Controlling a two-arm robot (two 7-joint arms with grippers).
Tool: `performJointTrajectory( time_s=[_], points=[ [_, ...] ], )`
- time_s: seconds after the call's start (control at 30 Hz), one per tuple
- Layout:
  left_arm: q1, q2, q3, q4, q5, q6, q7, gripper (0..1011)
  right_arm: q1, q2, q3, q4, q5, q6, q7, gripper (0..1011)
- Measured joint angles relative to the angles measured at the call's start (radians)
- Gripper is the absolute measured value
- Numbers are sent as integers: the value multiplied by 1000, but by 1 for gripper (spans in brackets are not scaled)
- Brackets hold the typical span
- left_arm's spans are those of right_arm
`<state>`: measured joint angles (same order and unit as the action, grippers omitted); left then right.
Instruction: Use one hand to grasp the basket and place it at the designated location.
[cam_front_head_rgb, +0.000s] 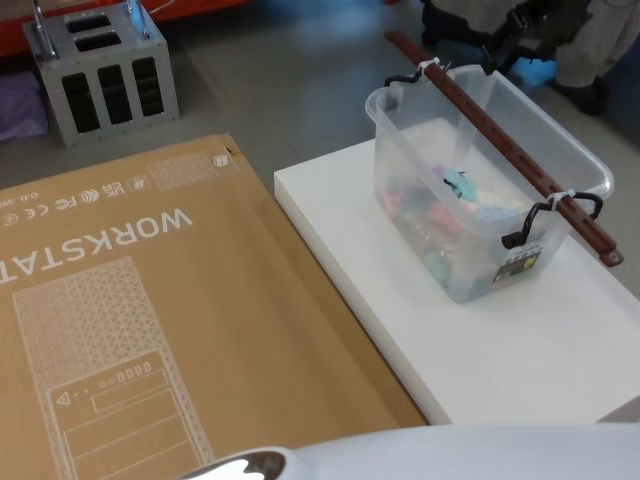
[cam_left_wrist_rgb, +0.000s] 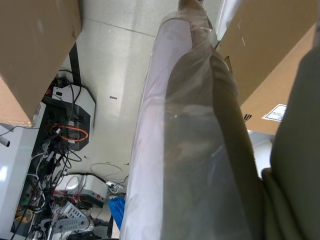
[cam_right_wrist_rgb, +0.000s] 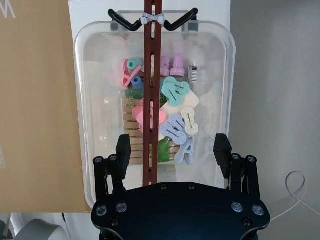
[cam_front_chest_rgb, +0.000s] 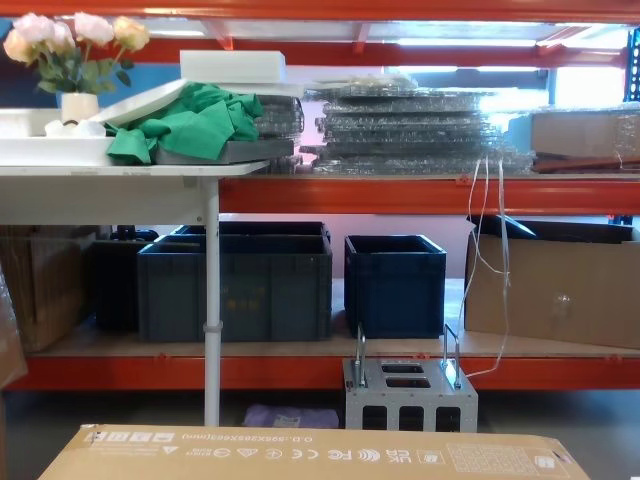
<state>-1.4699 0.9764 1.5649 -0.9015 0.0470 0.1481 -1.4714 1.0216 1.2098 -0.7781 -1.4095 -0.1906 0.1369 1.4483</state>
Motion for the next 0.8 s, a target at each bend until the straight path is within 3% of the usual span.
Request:
performJointTrajectory(
  time_s=[0.8],
  points=[
    [0,0,0,0,0,0,0,0,0,0,0,0,0,0,0,1001]
  ],
)
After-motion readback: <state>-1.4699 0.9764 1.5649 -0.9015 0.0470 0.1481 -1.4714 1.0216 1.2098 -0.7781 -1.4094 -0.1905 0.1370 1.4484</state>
